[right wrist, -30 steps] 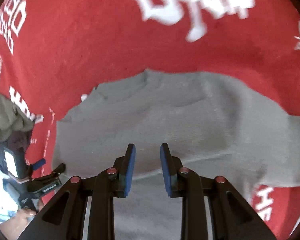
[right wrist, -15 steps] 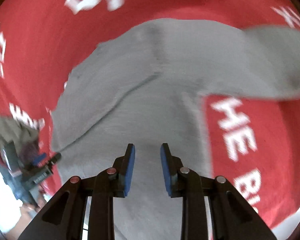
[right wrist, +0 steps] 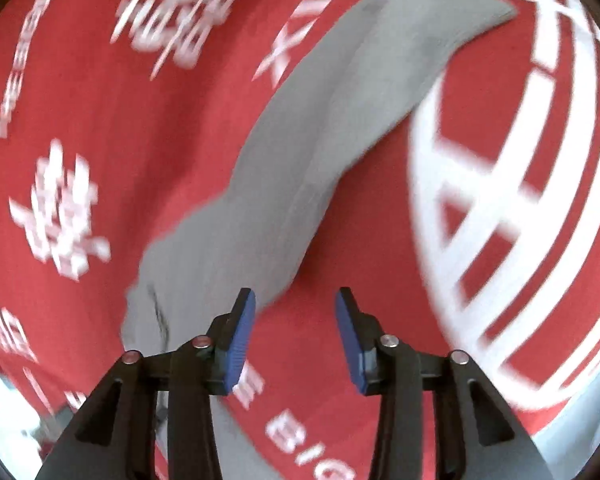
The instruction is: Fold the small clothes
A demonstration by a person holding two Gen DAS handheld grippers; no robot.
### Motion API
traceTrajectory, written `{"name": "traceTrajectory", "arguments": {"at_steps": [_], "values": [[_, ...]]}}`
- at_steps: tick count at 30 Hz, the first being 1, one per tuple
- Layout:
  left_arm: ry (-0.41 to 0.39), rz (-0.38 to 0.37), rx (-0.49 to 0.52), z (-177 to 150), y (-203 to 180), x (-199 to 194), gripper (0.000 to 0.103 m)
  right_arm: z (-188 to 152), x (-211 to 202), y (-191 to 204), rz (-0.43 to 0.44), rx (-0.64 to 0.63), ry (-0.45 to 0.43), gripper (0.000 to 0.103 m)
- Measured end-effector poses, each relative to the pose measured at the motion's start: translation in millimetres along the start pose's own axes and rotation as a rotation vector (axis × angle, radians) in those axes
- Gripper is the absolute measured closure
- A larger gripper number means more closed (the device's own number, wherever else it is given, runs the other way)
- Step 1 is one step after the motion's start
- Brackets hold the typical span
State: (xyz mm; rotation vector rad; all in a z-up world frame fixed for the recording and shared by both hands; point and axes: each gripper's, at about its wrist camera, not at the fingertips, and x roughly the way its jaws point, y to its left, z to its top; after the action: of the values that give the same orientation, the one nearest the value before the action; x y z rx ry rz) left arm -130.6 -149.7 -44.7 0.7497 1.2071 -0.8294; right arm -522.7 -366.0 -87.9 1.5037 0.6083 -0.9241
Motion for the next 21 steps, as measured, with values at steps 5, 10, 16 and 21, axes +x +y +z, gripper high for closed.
{"name": "traceTrajectory", "arguments": {"at_steps": [5,10,16,21], "values": [[-0.036,-0.011,0.017,28.9,-41.4,1.9,0.015,36.6,4.6,-27.9,0.141,0.161,-0.052,0.056],[-0.093,-0.007,0.042,55.0,-77.6,2.5,0.015,54.7,6.1,-35.5,0.254,0.257,-0.098,0.056],[-0.085,0.061,0.11,65.5,-121.1,31.2,0.015,65.7,10.1,-44.0,0.393,0.352,-0.072,0.093],[-0.094,0.059,0.13,62.7,-125.3,37.6,0.014,68.9,9.7,-13.4,0.536,0.284,-0.036,0.094]]}}
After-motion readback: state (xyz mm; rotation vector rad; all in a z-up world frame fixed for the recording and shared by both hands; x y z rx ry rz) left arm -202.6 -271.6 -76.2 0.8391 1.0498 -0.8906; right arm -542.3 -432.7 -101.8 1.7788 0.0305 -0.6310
